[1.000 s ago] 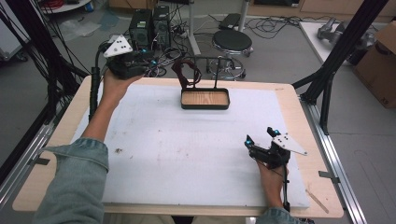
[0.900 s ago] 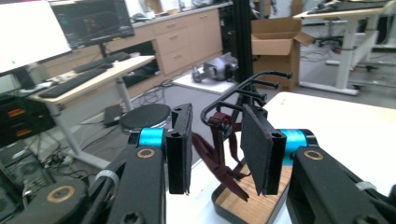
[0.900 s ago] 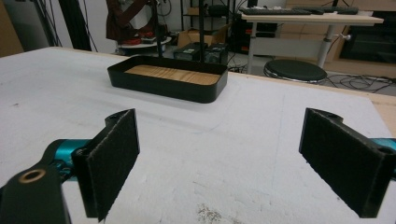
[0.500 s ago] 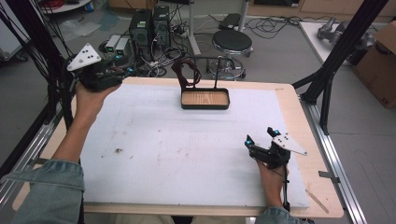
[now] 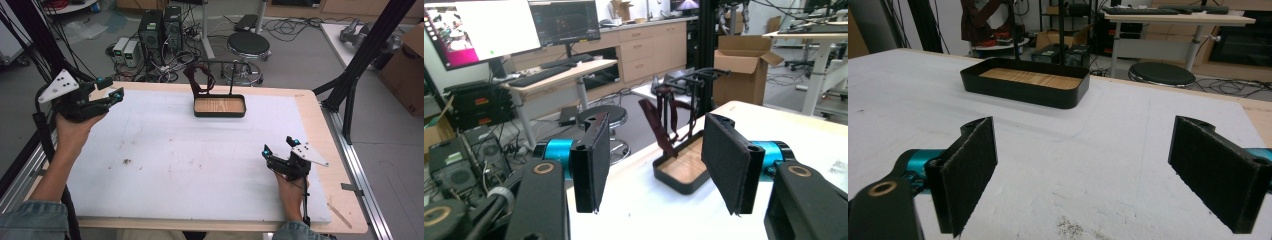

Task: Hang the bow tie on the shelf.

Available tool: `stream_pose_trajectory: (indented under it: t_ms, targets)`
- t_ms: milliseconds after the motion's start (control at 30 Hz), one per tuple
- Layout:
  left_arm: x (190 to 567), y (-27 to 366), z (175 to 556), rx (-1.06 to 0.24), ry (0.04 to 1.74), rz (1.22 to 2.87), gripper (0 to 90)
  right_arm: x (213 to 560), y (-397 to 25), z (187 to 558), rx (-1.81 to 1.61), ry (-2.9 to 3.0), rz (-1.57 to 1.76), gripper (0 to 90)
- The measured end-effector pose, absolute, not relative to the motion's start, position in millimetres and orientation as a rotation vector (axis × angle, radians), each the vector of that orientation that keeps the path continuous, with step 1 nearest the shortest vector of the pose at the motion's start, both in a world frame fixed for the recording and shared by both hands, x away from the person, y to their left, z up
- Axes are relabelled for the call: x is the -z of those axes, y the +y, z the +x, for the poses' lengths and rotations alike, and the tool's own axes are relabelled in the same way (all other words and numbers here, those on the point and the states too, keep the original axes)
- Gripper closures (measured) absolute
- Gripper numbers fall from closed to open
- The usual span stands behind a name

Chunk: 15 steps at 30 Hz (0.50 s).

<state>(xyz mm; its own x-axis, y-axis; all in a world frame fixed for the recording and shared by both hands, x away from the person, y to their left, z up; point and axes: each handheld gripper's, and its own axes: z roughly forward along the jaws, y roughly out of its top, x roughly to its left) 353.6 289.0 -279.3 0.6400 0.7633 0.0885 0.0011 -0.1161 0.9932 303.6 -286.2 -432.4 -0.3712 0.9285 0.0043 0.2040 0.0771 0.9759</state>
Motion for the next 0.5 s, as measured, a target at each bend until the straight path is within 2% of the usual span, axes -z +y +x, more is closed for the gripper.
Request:
stream_pose_trajectory:
  t_ms: [500]
  targets:
    - [314, 313, 310, -0.767, 0.731, 1.568, 32.1, 432, -285, 304, -1.340, 1.673, 1.144, 11.3]
